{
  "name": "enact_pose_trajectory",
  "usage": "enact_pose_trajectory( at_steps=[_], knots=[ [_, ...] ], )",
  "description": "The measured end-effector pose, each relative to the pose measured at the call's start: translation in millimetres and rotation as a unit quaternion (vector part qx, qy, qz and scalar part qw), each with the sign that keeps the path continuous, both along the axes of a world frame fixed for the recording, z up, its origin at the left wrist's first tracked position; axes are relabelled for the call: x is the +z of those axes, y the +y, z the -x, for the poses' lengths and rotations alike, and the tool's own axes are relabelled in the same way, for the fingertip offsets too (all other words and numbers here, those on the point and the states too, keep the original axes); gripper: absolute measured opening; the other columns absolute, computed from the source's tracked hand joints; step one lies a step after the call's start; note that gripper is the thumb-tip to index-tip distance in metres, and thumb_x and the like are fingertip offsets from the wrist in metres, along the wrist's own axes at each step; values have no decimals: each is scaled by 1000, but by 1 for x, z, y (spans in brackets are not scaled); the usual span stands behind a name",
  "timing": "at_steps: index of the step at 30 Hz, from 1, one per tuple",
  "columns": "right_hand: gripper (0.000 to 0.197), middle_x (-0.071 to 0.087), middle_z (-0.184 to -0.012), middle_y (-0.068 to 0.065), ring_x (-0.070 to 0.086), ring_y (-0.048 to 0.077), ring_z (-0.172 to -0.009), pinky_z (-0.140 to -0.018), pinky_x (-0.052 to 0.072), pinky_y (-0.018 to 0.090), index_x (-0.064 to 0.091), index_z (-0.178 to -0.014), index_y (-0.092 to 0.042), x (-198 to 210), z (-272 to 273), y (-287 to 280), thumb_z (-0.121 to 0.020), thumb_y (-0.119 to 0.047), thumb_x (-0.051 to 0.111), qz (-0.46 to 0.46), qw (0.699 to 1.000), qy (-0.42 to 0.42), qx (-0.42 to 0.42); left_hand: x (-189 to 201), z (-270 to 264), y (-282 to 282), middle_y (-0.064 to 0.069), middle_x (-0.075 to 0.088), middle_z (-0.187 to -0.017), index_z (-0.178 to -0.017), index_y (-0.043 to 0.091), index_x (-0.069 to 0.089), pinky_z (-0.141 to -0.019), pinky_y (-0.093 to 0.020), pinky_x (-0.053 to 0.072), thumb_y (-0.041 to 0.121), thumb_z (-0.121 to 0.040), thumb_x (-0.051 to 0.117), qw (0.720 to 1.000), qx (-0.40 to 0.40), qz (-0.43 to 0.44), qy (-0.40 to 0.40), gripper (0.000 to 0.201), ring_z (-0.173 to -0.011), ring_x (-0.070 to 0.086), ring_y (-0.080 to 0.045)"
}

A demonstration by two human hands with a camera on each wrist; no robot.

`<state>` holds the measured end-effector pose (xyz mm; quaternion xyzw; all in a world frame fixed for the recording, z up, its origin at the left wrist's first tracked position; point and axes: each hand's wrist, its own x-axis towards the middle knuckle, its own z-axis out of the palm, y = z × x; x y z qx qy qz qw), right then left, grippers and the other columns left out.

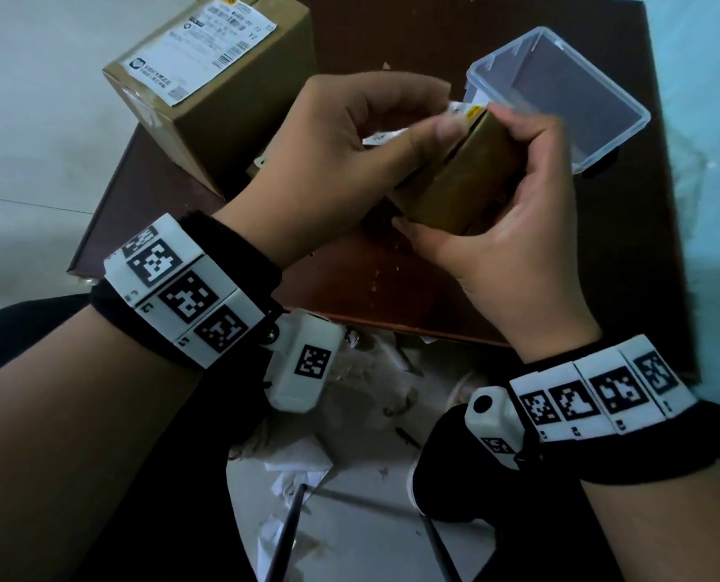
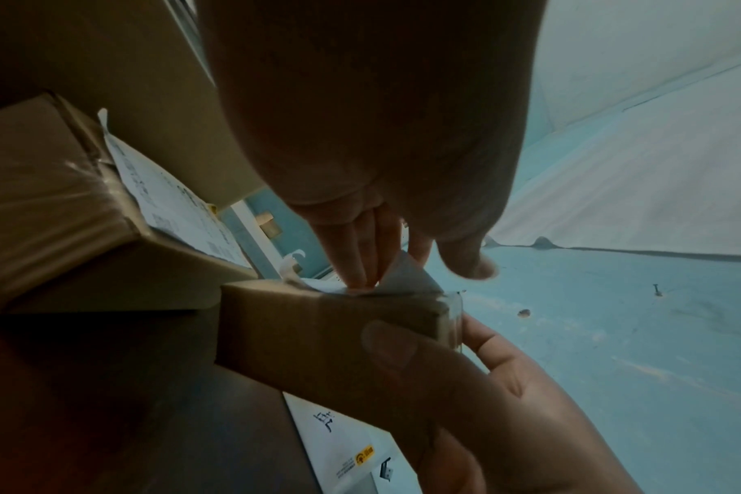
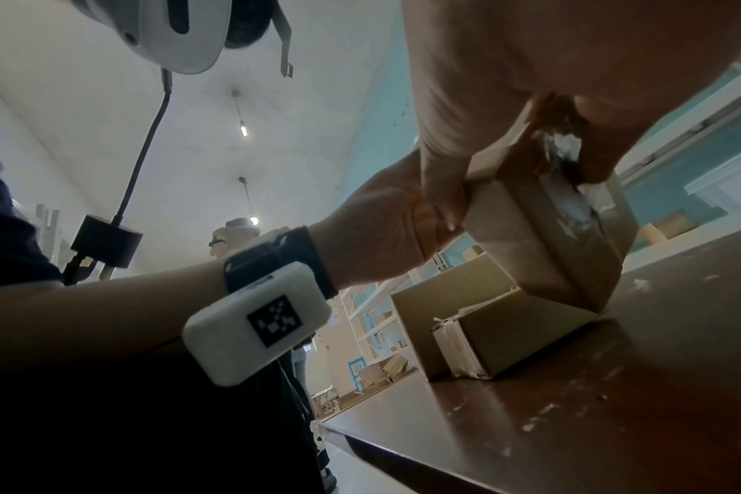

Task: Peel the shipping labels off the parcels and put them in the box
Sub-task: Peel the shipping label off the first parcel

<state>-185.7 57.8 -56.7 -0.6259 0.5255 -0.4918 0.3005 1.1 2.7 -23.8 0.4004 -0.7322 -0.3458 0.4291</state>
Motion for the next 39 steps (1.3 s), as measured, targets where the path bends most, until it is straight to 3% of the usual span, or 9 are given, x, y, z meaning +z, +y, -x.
enact_pose_trajectory(
  at_steps=[6,11,18,24,31,39],
  knots=[
    [91,53,-143,9,56,15,-135,-112,52,32,46,-142,-7,0,-2,1,-72,-22,101,6,1000,13,-14,-9,1,-4,-7,75,-117,-114,5,77,-96,-29,58,26,-95,77,998,-9,58,5,29,-111,72,-9],
    [90,53,-144,7,56,12,-135,-109,52,26,44,-140,-14,1,-3,3,-71,-20,101,5,1000,-4,-15,-10,1,-6,-8,76,-116,-109,5,79,-97,-32,59,23,-96,75,998,-4,65,-5,23,-111,72,-11],
    [91,51,-147,6,53,12,-140,-111,50,24,45,-141,-9,0,-3,4,-71,-19,101,8,1000,1,-21,-8,-2,-8,-7,74,-118,-100,5,76,-93,-27,59,19,-99,72,998,-21,60,-21,15,-110,72,-10],
    [91,53,-145,9,56,15,-136,-108,54,29,45,-141,-11,1,-3,3,-70,-21,101,12,1000,-11,-24,-10,2,-5,-10,71,-115,-98,-3,71,-91,-23,56,18,-102,67,994,-2,102,-47,22,-109,69,-14],
    [91,54,-143,10,59,16,-133,-106,57,33,46,-140,-13,1,-3,3,-69,-20,102,13,999,-25,-22,-9,2,-4,-8,68,-110,-99,3,69,-92,-28,56,21,-104,63,991,5,117,-70,20,-103,67,-14],
    [91,55,-141,6,59,11,-131,-105,54,24,45,-139,-14,1,-3,3,-68,-20,102,11,999,-33,-25,-11,5,-3,-9,68,-104,-102,1,68,-85,-32,55,26,-105,60,994,23,73,-73,26,-97,66,-17]
  ],
)
